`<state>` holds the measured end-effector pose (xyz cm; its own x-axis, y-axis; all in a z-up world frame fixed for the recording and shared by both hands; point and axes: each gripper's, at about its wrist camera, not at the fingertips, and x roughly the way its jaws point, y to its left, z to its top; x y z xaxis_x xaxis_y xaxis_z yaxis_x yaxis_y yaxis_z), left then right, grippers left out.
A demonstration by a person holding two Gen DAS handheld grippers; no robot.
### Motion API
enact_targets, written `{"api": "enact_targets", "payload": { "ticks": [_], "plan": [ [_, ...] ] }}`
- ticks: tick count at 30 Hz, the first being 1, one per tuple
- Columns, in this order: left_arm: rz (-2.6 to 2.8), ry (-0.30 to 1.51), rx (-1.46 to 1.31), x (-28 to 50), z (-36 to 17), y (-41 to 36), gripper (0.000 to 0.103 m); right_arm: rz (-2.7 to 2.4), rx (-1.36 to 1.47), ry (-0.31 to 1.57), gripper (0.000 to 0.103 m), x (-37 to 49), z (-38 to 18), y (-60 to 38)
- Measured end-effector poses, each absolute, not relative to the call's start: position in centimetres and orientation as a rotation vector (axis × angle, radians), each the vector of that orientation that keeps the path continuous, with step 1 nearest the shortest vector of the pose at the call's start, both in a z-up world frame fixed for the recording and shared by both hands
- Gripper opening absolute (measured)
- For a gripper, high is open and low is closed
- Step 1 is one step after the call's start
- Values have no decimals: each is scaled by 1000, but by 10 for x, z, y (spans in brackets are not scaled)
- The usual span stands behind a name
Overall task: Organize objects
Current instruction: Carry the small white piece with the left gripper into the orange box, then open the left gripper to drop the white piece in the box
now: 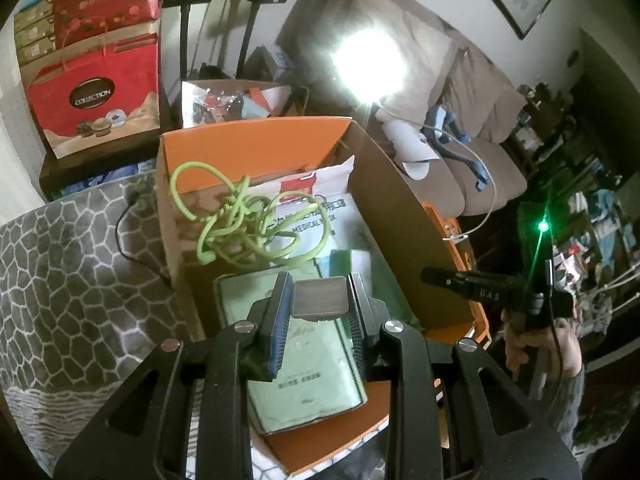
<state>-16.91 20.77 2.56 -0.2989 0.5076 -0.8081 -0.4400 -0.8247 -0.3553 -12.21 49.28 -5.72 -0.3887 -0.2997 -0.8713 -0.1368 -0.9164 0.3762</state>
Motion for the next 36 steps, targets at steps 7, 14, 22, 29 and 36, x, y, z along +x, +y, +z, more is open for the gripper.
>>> {"api": "enact_targets", "payload": {
  "ticks": [7,14,22,29,36],
  "plan": [
    [2149,-71,-1385,-181,20,230,25,-2464,1677,-603,13,-122,-57,493],
    [2148,-38,-1384,-187,14,249,25,-2465,1678,-599,13,-122,-57,493],
    [2160,-37,-1375,-189,15,252,34,-2467,1679,-596,13,-123,-56,491],
    [2173,-27,-1366,-186,19,243,36,-2468,1679,-595,13,-123,-56,490],
    [2229,21,-1327,-179,29,231,41,-2467,1678,-595,13,-122,-56,491]
  ]
}}
